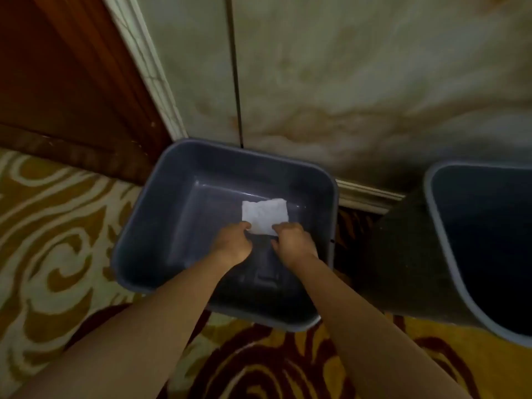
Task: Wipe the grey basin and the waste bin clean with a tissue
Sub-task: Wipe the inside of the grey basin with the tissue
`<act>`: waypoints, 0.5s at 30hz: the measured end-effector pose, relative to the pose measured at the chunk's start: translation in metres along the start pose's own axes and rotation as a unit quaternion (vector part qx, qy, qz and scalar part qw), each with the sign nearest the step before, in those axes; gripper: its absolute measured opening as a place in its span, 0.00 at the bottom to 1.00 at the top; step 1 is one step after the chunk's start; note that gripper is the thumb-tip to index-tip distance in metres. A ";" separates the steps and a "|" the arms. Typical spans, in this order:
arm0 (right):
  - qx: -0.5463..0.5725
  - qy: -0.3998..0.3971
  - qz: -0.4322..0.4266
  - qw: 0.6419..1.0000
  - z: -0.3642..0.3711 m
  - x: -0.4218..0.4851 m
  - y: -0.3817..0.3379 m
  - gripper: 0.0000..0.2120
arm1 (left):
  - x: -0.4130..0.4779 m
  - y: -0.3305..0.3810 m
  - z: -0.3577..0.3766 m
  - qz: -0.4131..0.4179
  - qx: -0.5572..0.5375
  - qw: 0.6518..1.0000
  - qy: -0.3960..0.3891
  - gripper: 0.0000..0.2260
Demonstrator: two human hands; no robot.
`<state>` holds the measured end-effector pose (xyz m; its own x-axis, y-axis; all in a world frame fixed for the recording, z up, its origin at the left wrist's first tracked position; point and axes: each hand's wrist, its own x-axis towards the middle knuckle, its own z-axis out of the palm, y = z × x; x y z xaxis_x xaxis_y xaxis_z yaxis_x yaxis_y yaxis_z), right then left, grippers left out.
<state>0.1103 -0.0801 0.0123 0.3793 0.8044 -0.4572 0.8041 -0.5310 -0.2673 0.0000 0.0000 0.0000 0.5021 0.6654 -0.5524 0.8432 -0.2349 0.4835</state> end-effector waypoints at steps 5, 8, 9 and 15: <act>-0.067 0.031 -0.019 0.997 0.018 0.042 0.008 0.17 | 0.039 -0.007 0.009 0.080 0.096 0.990 0.069 0.23; -0.071 0.032 -0.023 0.997 0.027 0.053 0.010 0.17 | 0.055 -0.008 0.011 0.133 0.211 0.967 0.053 0.25; -0.073 0.038 -0.023 0.996 0.029 0.056 0.011 0.17 | 0.060 -0.010 0.011 0.144 0.244 0.958 0.041 0.25; -0.069 0.095 -0.029 0.993 0.034 0.058 0.006 0.14 | 0.067 -0.012 0.019 0.173 0.336 0.923 0.065 0.18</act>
<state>0.1218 -0.0454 -0.0449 0.4004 0.8749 -0.2724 0.8770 -0.4521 -0.1630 0.0271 0.0341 -0.0561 0.7736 0.5375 -0.3357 0.5872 -0.8072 0.0607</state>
